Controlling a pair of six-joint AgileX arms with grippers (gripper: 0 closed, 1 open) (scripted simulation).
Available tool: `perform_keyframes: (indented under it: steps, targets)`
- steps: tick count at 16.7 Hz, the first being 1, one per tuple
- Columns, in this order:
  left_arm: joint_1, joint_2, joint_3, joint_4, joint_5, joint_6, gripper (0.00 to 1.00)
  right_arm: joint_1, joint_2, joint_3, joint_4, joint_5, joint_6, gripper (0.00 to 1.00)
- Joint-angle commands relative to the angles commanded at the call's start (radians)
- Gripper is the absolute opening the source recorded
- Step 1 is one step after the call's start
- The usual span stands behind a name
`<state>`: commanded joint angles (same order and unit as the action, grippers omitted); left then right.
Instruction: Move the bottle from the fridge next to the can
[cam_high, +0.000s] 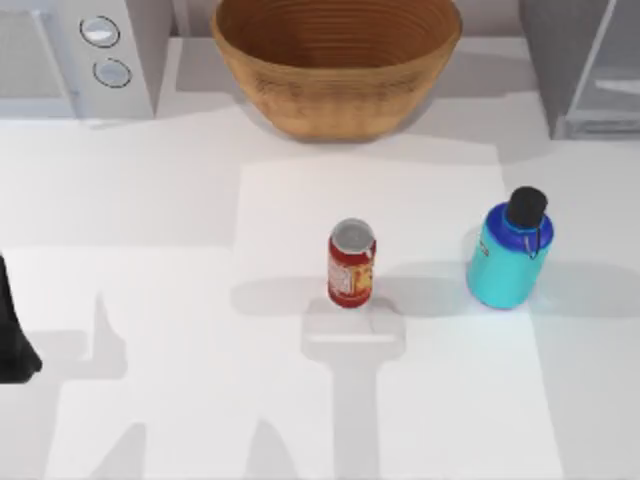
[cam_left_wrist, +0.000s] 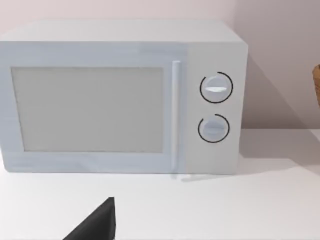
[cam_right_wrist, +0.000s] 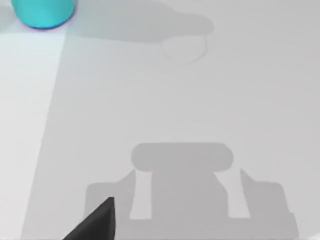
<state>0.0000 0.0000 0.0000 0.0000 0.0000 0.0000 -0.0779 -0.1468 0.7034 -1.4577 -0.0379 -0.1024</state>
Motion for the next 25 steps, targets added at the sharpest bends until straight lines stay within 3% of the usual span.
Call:
perform_keyframes:
  steps: [6, 20, 25]
  targets:
    - [0.0, 0.0, 0.0, 0.0, 0.0, 0.0, 1.0, -0.344, 0.375, 0.133, 0.003, -0.167, -0.373, 1.0]
    - [0.0, 0.0, 0.0, 0.0, 0.0, 0.0, 1.0, -1.442, 1.634, 0.519, -0.017, -0.743, -1.599, 1.0]
    - [0.0, 0.0, 0.0, 0.0, 0.0, 0.0, 1.0, -1.684, 1.905, 0.607, -0.015, -0.882, -1.871, 1.0]
